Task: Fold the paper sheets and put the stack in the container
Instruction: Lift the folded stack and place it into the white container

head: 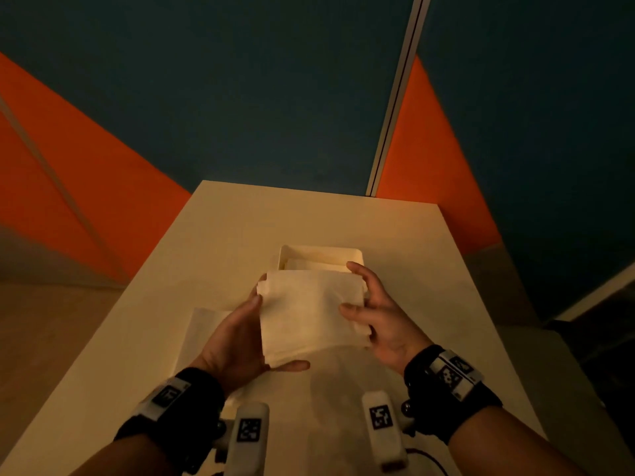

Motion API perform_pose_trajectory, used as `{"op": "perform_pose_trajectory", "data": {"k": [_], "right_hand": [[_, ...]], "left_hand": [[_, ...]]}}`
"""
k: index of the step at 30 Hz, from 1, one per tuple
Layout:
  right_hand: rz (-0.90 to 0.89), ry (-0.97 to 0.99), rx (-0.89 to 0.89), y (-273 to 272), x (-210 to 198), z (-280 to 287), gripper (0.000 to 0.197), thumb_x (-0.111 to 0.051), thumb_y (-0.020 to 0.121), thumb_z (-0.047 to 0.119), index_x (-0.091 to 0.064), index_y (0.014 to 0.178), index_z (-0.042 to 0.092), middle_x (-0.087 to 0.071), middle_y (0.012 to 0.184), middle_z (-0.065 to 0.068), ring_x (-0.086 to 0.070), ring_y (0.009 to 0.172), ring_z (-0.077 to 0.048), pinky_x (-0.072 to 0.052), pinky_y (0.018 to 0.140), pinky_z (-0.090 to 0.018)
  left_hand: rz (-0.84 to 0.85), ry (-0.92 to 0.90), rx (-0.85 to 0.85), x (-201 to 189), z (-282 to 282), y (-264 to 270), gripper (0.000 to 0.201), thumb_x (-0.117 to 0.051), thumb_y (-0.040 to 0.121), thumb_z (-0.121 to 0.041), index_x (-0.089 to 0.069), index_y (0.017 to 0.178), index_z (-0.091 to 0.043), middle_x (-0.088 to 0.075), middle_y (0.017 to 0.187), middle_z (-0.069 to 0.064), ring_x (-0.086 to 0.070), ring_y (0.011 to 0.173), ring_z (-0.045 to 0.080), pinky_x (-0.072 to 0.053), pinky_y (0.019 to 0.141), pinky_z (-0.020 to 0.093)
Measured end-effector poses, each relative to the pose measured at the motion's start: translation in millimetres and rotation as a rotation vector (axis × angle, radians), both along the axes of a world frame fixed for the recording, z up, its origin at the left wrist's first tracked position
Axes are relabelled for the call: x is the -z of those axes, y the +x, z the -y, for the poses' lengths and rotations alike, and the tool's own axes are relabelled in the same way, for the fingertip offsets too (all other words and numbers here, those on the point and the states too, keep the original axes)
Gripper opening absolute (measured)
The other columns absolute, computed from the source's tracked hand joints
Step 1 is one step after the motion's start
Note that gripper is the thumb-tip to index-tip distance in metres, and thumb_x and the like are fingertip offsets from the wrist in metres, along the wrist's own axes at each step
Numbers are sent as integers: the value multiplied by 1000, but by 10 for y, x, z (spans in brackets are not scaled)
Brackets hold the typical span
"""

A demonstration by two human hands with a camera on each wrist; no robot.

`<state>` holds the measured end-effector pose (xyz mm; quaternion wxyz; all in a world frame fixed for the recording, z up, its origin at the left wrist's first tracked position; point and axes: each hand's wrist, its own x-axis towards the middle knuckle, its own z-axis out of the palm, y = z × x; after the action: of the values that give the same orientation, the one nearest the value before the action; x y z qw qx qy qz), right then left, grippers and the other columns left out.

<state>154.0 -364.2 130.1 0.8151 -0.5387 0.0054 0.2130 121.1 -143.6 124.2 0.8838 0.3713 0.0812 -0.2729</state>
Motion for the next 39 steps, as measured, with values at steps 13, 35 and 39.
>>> {"op": "perform_pose_trajectory", "data": {"k": [13, 35, 39], "right_hand": [[157, -429, -170, -17, 3, 112, 93, -85, 61, 9, -37, 125, 56, -51, 126, -2, -55, 114, -21, -56, 85, -38], [-76, -637, -49, 40, -30, -7, 56, -53, 84, 7, -43, 128, 41, -52, 118, -2, -55, 100, -24, -48, 75, -36], [-72, -644, -43, 60, -4, 26, 32, -52, 83, 2, -58, 102, 28, -57, 102, -4, -56, 89, -21, -46, 64, -28]], "left_hand": [[105, 26, 179, 113, 14, 151, 52, -82, 63, -24, -52, 105, -32, -46, 123, 7, -53, 100, 40, -50, 63, 49], [31, 445, -46, 77, 313, 271, 30, -50, 92, -21, -51, 114, -41, -54, 115, 14, -57, 89, 32, -52, 63, 40], [49, 523, -104, 89, 292, 292, 31, -48, 92, -13, -50, 116, -32, -56, 105, 16, -56, 79, 27, -50, 53, 31]]}}
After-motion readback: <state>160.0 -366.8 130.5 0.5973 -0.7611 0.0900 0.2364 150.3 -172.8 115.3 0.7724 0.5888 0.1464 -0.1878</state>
